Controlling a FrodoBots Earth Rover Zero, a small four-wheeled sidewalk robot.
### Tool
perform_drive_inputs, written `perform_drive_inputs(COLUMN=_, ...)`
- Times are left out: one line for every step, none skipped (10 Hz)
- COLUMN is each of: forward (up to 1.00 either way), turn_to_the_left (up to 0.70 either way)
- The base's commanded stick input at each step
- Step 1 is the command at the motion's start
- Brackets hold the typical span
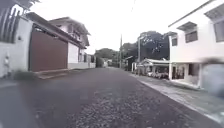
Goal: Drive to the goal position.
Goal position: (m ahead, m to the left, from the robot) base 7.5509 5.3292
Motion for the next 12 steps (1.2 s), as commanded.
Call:
perform_drive_inputs(forward=0.5, turn_to_the_left=0.0)
perform_drive_inputs(forward=0.5, turn_to_the_left=0.0)
perform_drive_inputs(forward=0.5, turn_to_the_left=0.0)
perform_drive_inputs(forward=0.5, turn_to_the_left=0.0)
perform_drive_inputs(forward=0.5, turn_to_the_left=0.0)
perform_drive_inputs(forward=0.5, turn_to_the_left=0.0)
perform_drive_inputs(forward=0.5, turn_to_the_left=0.0)
perform_drive_inputs(forward=0.5, turn_to_the_left=0.0)
perform_drive_inputs(forward=0.5, turn_to_the_left=0.0)
perform_drive_inputs(forward=0.5, turn_to_the_left=0.0)
perform_drive_inputs(forward=0.5, turn_to_the_left=0.0)
perform_drive_inputs(forward=0.49, turn_to_the_left=0.0)
